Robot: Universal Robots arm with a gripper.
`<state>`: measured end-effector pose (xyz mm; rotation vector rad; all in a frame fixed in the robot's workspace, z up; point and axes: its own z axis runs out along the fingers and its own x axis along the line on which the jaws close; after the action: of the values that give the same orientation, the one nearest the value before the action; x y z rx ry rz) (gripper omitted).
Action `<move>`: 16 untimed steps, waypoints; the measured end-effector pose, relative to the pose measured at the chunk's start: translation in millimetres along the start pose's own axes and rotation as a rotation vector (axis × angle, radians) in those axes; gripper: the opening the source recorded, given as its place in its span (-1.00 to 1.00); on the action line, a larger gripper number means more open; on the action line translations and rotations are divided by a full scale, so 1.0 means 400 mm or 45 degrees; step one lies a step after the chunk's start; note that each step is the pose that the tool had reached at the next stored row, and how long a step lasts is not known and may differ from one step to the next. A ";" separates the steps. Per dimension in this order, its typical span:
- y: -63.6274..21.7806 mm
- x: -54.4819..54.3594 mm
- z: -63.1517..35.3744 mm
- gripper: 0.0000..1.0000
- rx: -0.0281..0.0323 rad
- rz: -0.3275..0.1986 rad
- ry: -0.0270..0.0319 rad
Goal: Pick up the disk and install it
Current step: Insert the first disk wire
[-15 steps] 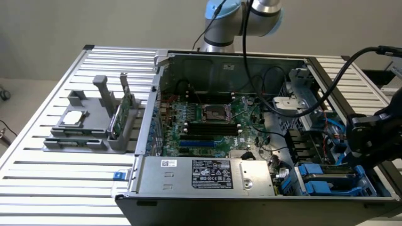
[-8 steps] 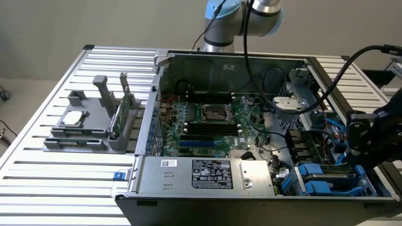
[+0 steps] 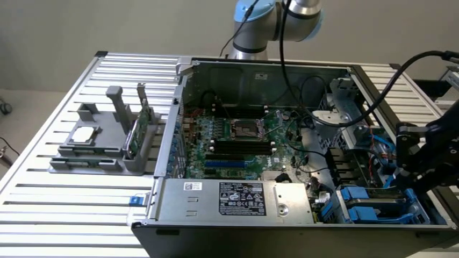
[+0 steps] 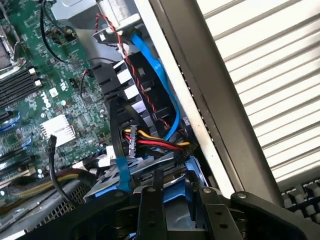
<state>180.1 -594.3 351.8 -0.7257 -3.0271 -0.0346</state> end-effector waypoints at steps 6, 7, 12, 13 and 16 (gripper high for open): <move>0.000 0.000 0.012 -0.36 -0.0039 0.137 -0.0024; 0.000 0.000 0.012 -0.36 -0.0048 0.159 -0.0026; 0.000 0.000 0.012 -0.36 -0.0085 0.268 -0.0041; 0.000 0.000 0.012 -0.36 -0.0092 0.288 -0.0044; 0.000 0.000 0.012 -0.36 -0.0112 0.342 -0.0051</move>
<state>180.1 -594.2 347.1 -1.1261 -2.9055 -0.0402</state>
